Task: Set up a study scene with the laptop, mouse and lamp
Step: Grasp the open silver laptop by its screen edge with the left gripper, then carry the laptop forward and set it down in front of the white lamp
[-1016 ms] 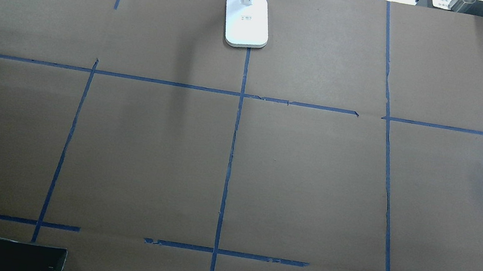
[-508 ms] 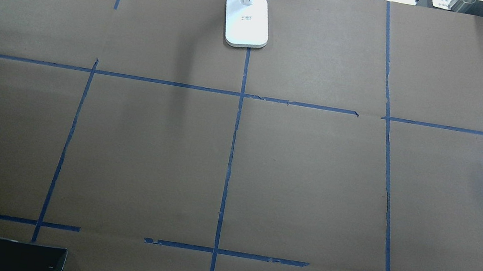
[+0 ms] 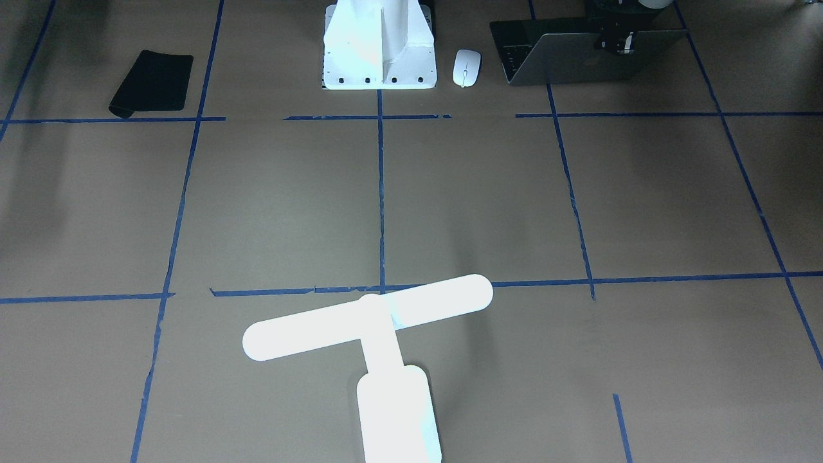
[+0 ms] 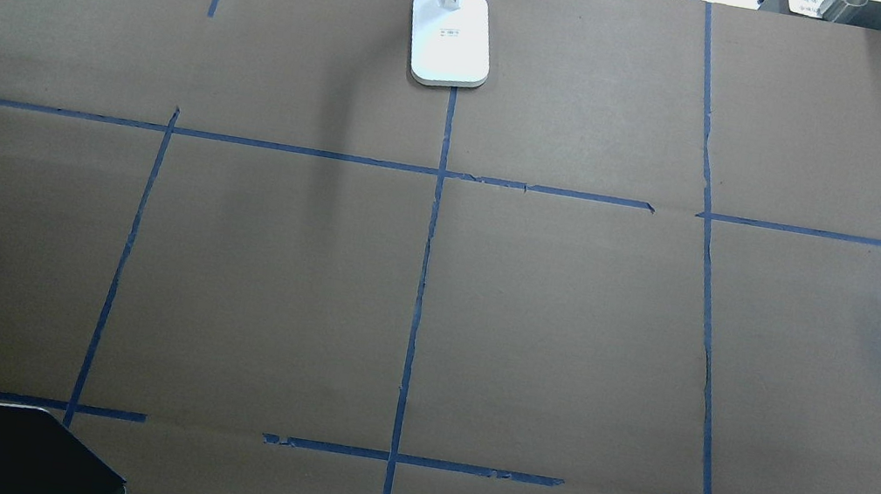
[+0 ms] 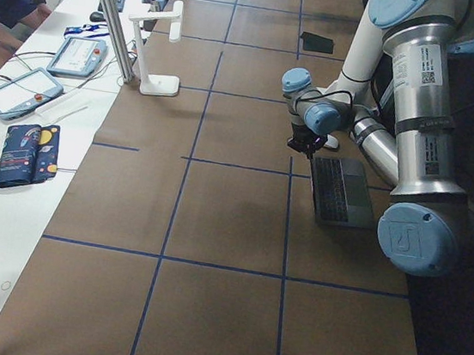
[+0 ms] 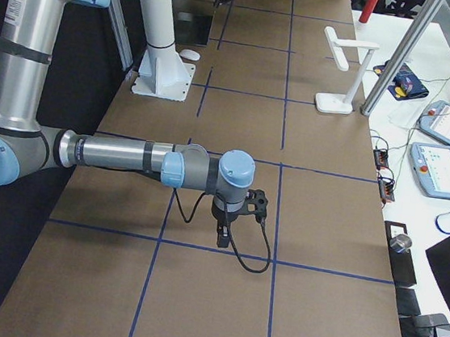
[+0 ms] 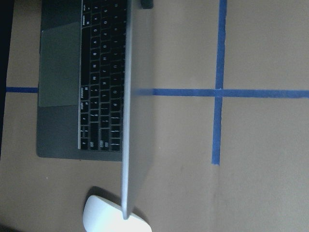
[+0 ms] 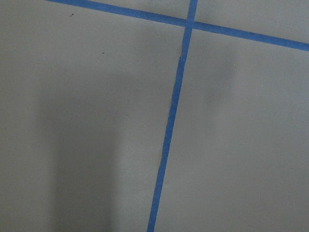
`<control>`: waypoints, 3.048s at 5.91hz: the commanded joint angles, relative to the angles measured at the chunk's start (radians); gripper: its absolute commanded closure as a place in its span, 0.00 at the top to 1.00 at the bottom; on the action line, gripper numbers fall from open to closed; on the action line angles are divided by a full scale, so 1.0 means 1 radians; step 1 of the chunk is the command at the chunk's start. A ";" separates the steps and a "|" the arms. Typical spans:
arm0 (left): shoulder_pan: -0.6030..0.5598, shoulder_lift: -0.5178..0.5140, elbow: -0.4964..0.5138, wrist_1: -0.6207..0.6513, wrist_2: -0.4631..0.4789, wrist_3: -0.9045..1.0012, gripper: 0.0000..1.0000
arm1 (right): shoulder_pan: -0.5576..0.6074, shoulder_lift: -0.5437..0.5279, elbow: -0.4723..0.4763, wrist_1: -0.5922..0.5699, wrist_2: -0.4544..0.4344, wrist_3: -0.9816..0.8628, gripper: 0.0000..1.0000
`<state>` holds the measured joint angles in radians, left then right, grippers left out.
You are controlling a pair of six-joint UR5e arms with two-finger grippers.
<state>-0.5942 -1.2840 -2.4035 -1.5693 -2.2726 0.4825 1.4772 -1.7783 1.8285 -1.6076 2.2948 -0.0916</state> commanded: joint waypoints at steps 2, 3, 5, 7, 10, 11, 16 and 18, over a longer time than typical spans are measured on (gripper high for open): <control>-0.160 -0.050 -0.006 0.005 0.004 0.189 0.00 | 0.000 0.002 0.000 0.000 0.000 0.001 1.00; -0.218 -0.084 -0.003 0.011 0.010 0.256 0.00 | 0.000 0.004 0.000 0.000 0.000 0.001 1.00; -0.265 -0.177 0.015 0.017 0.028 0.280 0.00 | 0.000 0.004 0.000 0.000 0.000 0.001 1.00; -0.298 -0.390 0.091 0.129 0.065 0.283 0.00 | 0.000 0.004 0.000 0.000 0.000 0.001 1.00; -0.329 -0.744 0.312 0.253 0.088 0.262 0.00 | 0.000 0.004 0.000 0.000 0.002 0.003 1.00; -0.328 -0.823 0.373 0.252 0.088 0.190 0.00 | 0.000 0.004 0.000 0.000 0.002 0.003 1.00; -0.270 -1.245 0.847 0.124 0.265 -0.010 0.00 | 0.000 0.005 0.000 0.000 0.002 0.004 1.00; -0.201 -1.223 0.857 0.095 0.352 -0.036 0.00 | 0.000 0.007 0.000 0.000 0.002 0.006 1.00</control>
<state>-0.8180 -2.5144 -1.5535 -1.4595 -1.9477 0.4580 1.4772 -1.7723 1.8285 -1.6076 2.2964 -0.0871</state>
